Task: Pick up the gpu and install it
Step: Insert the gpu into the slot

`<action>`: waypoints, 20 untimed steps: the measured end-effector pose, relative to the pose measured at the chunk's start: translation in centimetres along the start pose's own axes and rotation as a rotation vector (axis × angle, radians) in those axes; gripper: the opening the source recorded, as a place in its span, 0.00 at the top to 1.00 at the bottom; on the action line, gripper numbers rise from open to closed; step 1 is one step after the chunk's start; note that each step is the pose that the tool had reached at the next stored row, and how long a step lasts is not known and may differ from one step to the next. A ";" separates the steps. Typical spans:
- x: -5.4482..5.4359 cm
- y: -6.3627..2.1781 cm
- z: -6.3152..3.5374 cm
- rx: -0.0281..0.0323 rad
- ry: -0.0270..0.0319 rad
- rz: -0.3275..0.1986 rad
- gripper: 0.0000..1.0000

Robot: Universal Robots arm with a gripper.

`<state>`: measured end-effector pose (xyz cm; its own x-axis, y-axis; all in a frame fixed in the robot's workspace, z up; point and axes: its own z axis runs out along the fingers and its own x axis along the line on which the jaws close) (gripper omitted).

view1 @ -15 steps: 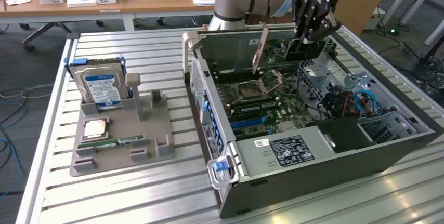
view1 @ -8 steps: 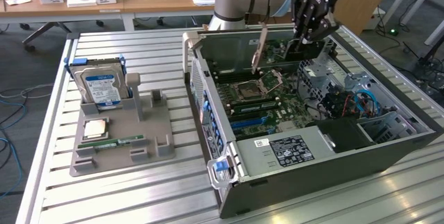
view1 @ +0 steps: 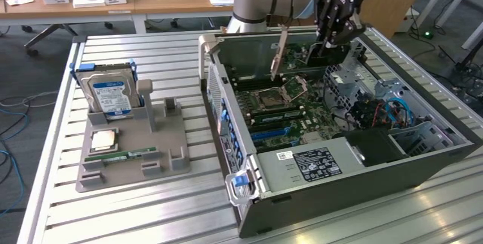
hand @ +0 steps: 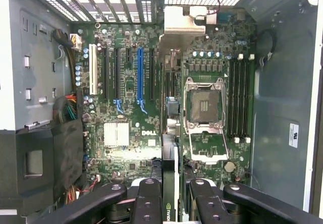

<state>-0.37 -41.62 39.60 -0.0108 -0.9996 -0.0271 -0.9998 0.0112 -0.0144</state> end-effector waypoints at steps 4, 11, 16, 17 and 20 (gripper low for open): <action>0.0 0.57 0.00 0.0008 0.0001 0.000 0.74; 0.0 1.31 0.00 0.0016 0.0000 0.000 0.74; 0.0 1.85 -0.01 0.0016 0.0000 0.000 0.74; 0.0 1.95 0.00 0.0016 0.0000 0.000 0.74; 0.0 2.08 0.14 0.0015 0.0001 0.000 0.74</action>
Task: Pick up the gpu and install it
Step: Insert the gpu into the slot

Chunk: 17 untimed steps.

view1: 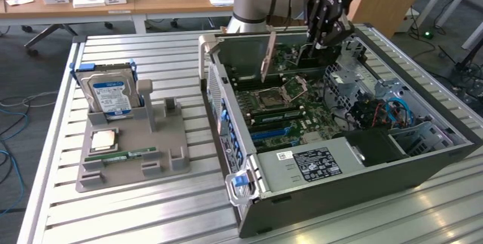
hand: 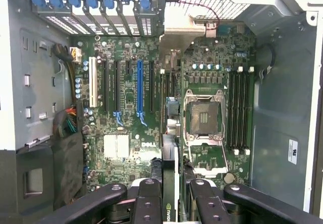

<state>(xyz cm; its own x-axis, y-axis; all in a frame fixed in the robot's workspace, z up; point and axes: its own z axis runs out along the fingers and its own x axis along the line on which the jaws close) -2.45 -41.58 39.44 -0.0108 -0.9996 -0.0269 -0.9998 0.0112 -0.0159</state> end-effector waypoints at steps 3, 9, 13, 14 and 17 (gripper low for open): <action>0.0 0.05 0.33 0.0000 -0.0001 0.000 0.74; 0.0 0.15 0.91 0.0001 -0.0002 0.000 0.74; 0.0 0.19 1.17 0.0000 -0.0001 0.000 0.74; 0.0 0.19 1.18 0.0000 0.0000 0.000 0.74; 0.0 0.19 1.19 0.0000 0.0000 0.000 0.74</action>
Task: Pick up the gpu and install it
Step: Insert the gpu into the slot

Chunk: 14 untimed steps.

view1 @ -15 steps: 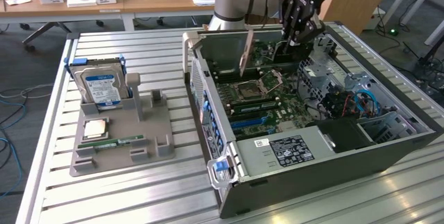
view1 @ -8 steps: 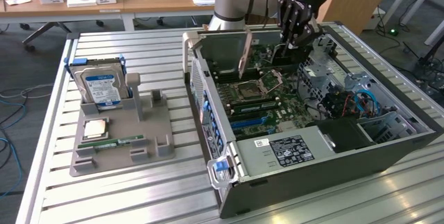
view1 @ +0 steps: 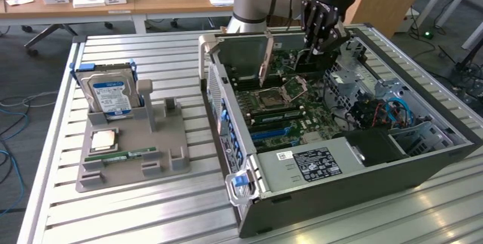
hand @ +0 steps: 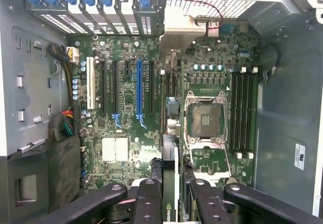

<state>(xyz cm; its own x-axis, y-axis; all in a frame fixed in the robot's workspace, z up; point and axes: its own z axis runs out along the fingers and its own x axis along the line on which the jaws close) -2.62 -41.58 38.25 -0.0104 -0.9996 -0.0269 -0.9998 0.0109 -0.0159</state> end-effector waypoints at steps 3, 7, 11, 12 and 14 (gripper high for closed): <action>0.0 0.00 0.00 0.0000 0.0000 0.000 0.74; 0.0 0.01 0.29 0.0001 -0.0002 0.000 0.74; 0.0 0.01 0.88 0.0000 -0.0001 0.000 0.74; 0.0 0.02 1.03 0.0000 -0.0001 0.000 0.74; 0.0 0.02 1.31 0.0000 -0.0001 0.000 0.74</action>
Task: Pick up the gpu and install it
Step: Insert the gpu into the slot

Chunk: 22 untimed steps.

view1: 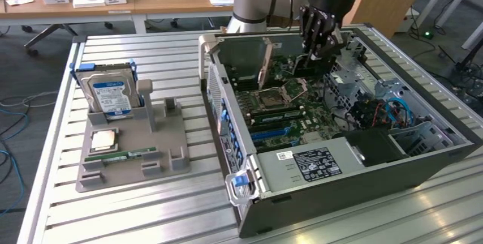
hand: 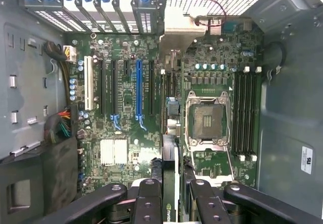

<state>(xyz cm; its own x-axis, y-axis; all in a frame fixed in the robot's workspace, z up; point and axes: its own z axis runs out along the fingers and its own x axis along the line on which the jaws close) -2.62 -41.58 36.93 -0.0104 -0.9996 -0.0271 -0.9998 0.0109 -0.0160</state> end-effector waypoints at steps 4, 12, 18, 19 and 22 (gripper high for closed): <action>0.0 0.02 0.55 0.0000 0.0001 0.000 0.74; 0.0 0.07 1.44 0.0000 0.0000 0.000 0.74; 0.1 0.13 2.11 0.0000 0.0001 0.000 0.74; 0.1 0.14 2.22 0.0000 0.0001 0.000 0.74; 0.1 0.19 2.53 0.0000 0.0000 0.000 0.74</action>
<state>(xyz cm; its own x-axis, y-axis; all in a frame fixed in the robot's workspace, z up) -2.77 -41.58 34.40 -0.0105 -0.9996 -0.0271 -0.9998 0.0109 -0.0160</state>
